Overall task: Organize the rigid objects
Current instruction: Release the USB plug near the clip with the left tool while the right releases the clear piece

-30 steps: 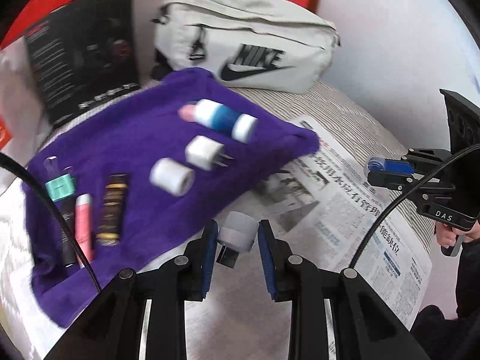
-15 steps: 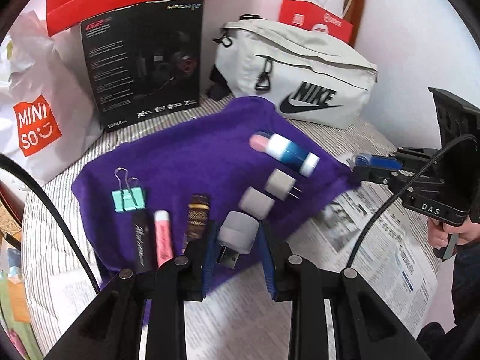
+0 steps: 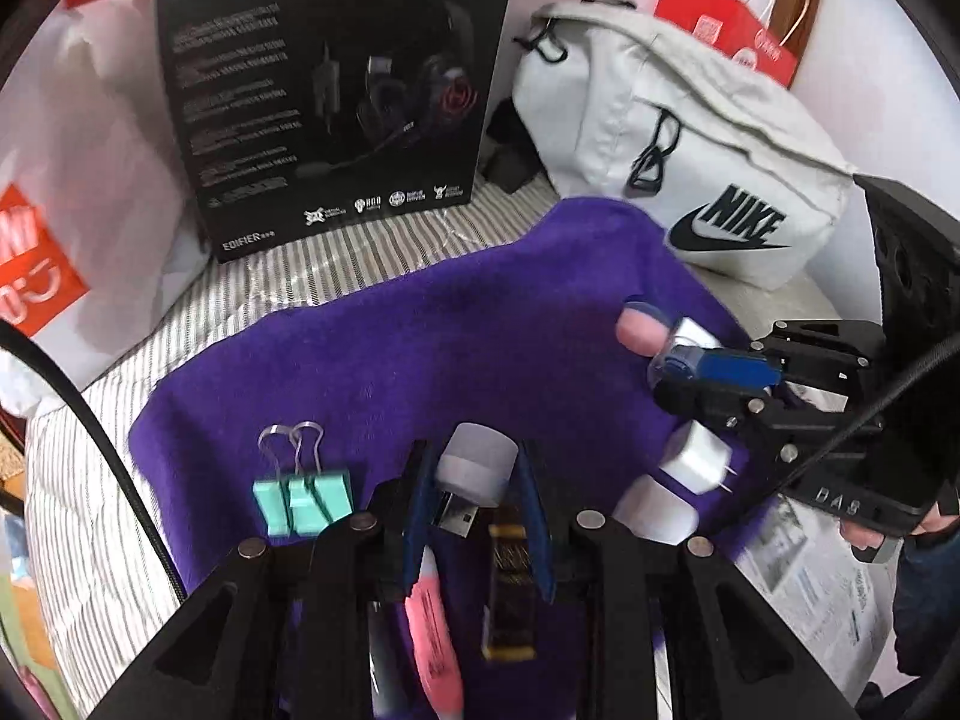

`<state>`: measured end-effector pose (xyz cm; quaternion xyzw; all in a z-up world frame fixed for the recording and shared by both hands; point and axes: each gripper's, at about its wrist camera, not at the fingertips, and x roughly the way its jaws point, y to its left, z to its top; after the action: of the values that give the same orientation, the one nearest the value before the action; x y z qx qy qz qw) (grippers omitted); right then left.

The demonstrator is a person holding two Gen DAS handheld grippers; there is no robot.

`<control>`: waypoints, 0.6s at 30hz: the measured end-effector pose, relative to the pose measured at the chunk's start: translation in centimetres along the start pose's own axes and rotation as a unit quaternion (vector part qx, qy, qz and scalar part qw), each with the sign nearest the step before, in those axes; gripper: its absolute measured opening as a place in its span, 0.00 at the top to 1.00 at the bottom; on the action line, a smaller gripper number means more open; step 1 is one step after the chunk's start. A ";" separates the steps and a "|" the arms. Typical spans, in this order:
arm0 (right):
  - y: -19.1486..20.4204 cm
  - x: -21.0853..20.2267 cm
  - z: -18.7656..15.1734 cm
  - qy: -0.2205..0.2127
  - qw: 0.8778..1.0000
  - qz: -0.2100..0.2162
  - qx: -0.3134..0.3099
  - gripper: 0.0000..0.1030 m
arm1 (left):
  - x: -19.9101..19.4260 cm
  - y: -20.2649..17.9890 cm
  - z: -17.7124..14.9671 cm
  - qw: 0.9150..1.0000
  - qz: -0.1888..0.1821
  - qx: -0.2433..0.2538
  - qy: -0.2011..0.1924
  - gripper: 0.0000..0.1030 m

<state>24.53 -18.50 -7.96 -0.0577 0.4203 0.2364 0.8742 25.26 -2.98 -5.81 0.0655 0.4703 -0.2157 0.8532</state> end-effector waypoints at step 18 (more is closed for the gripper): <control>-1.1 4.1 1.0 0.045 0.999 -0.017 -0.020 0.83 | 4.8 2.0 2.2 0.998 0.030 -0.011 0.061 0.74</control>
<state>27.97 -17.70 -10.51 -0.0928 0.4533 0.2271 0.8569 30.05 -3.36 -8.73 0.0832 0.5215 -0.1804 0.8298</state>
